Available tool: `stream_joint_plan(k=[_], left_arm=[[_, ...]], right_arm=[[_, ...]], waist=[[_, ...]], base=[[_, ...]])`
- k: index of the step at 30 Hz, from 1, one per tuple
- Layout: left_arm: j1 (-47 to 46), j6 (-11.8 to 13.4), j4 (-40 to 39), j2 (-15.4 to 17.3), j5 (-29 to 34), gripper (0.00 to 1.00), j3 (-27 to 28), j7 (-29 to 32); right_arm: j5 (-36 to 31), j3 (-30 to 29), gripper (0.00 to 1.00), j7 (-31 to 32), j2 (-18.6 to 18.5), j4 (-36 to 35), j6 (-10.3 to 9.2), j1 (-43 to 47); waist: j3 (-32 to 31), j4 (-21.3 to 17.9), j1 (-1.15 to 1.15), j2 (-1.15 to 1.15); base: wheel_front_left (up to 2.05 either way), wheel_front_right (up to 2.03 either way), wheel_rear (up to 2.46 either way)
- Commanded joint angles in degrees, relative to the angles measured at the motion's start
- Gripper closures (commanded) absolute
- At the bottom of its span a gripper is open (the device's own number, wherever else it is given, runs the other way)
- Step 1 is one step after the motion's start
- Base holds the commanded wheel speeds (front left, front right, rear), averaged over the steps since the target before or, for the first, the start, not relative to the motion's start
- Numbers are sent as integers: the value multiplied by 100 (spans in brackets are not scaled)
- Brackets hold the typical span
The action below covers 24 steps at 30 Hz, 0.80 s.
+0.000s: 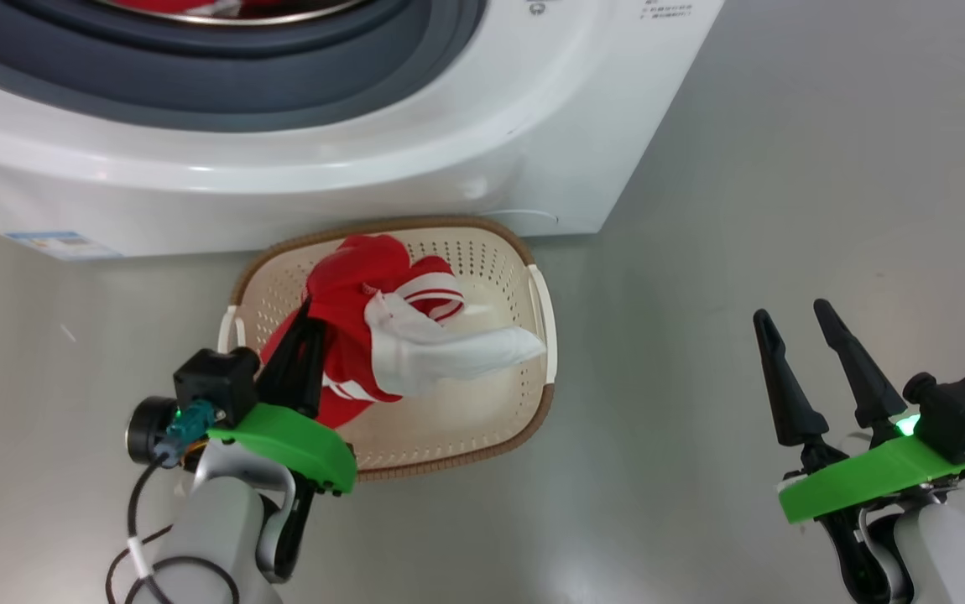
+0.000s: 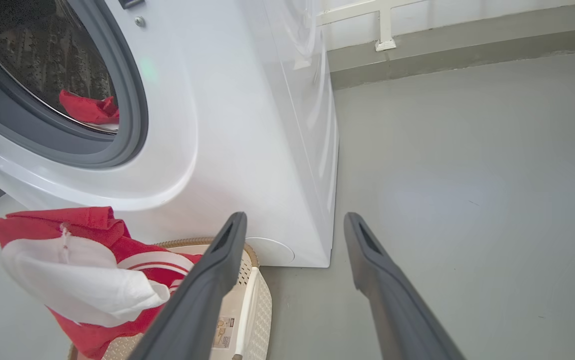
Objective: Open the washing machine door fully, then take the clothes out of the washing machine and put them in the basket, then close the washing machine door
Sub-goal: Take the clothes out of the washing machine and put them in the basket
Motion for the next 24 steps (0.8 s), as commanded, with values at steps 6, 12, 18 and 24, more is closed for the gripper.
stream_joint_plan(k=[6, 12, 18, 24], left_arm=[[-409, -51, 800, 139, 113, 100, 171, -30], [-783, -79, 1619, 139, 112, 100, 92, -30], [-1299, -86, 2409, 139, 214, 100, -110, -30], [-1759, -60, 2929, 139, 213, 100, -154, -30]], right_arm=[[-74, 136, 0, -37, -2, -162, 28, -221], [-94, 135, 0, -37, 47, -200, 28, -379], [-123, 158, 0, -37, 74, -229, 28, -554], [-142, 183, 0, -37, 127, -277, 28, -716]], waist=[[492, -106, 0, 0], [898, -180, 0, 0], [1302, -235, 0, 0], [1575, -321, 0, 0]], base=[[0, 0, 0], [0, 0, 0], [0, 0, 0], [0, 0, 0]])
